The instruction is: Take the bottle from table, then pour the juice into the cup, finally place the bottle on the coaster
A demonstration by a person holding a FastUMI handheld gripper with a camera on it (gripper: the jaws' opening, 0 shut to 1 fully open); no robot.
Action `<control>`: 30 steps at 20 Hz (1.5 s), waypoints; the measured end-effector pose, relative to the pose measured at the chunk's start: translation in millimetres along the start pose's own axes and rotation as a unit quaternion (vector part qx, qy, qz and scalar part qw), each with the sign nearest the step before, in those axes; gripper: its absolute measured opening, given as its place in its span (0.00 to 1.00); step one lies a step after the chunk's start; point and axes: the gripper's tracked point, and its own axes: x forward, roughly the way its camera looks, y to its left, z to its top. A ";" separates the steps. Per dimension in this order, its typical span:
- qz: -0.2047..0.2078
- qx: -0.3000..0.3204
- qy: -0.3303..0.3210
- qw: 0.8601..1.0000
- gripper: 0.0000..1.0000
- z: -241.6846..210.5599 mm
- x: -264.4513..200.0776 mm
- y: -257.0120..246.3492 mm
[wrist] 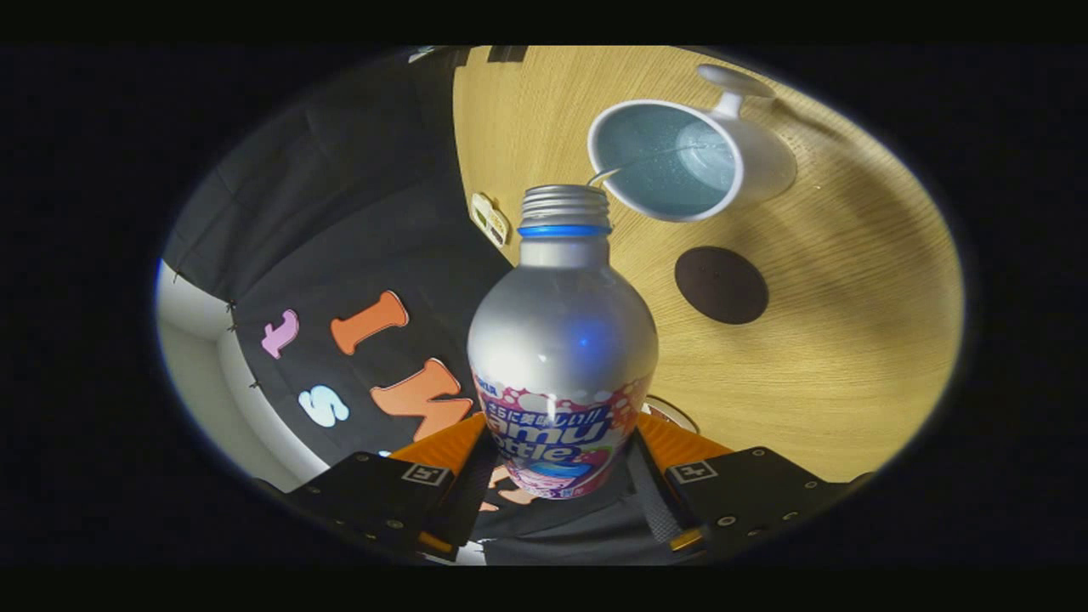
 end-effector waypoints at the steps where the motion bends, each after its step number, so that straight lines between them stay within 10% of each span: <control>1: 0.001 0.002 0.000 1.000 0.78 -1.4 1.8 0.4; 30: 0.008 0.046 -0.008 0.999 0.78 5.4 0.7 4.4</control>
